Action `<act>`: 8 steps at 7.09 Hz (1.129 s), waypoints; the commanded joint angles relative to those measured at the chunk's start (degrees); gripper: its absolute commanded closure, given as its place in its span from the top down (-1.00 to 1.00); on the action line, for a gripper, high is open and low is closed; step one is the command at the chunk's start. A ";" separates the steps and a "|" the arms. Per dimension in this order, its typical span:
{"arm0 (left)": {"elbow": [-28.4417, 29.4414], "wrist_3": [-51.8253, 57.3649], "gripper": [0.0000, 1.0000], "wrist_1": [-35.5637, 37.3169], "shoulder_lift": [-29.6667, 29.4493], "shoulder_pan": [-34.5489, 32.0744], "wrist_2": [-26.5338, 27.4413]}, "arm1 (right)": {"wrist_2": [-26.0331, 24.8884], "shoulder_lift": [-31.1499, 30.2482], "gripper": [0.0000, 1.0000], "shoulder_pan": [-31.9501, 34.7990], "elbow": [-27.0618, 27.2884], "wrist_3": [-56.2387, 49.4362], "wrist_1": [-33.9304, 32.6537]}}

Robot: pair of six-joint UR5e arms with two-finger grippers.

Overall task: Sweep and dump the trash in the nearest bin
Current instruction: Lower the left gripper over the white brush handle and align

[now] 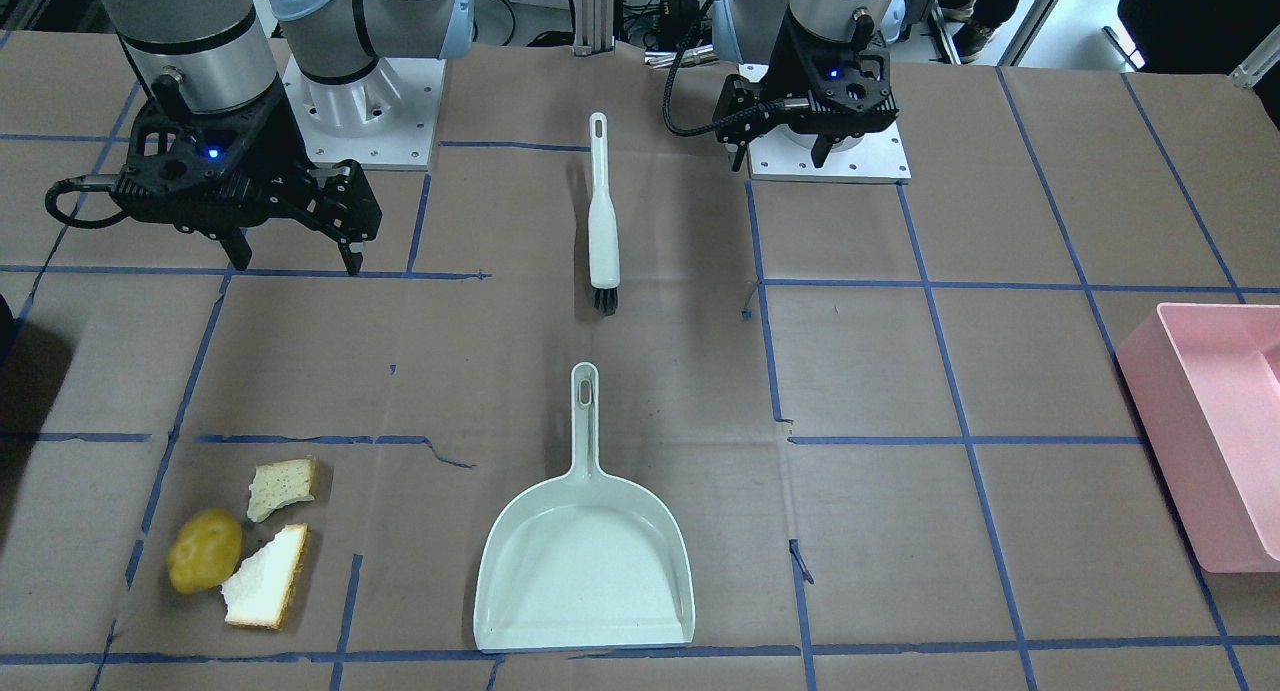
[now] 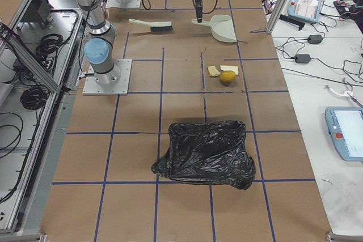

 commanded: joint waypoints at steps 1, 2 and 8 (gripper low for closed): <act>-4.92 -0.28 0.85 1.30 2.27 -1.54 -0.52 | -0.60 0.44 1.00 0.00 -0.74 -0.46 0.24; -7.89 -0.45 0.82 3.82 2.27 -5.29 0.00 | -0.60 0.44 1.00 0.00 -0.65 -0.55 0.24; -18.81 -13.12 0.82 25.82 -1.24 -20.71 -0.08 | -0.60 0.53 1.00 -0.09 -0.39 -0.64 0.24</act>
